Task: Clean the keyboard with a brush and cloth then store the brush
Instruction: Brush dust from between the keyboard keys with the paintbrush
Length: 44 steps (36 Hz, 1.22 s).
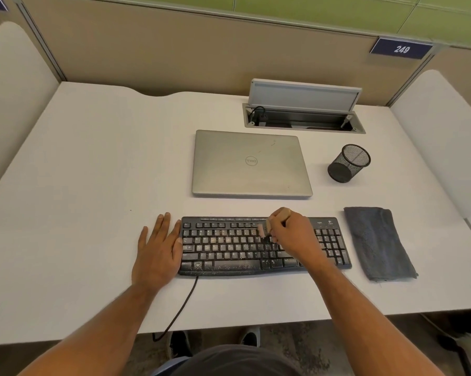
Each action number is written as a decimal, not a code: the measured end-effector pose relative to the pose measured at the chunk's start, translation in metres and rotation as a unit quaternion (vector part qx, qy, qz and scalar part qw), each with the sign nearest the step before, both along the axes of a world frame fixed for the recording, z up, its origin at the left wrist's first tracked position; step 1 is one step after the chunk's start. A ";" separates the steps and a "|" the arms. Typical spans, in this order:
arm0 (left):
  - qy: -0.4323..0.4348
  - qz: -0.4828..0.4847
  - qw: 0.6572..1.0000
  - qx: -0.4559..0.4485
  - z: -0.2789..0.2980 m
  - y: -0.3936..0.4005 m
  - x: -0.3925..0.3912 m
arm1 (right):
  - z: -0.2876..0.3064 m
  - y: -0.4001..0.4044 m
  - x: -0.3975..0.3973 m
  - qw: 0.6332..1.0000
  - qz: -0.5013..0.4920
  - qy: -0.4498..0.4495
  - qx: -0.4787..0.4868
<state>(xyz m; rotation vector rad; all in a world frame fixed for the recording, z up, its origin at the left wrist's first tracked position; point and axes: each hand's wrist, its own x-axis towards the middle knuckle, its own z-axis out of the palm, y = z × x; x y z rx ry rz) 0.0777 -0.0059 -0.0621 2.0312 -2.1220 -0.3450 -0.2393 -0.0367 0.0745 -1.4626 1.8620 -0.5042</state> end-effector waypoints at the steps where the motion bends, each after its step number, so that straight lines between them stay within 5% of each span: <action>1: 0.000 0.000 1.000 0.000 0.000 0.000 0.000 | 0.001 0.000 0.001 1.000 0.011 -0.001 0.014; 44: 0.002 -0.001 1.000 0.006 -0.001 0.000 0.001 | -0.001 -0.002 0.007 0.999 0.006 -0.032 0.030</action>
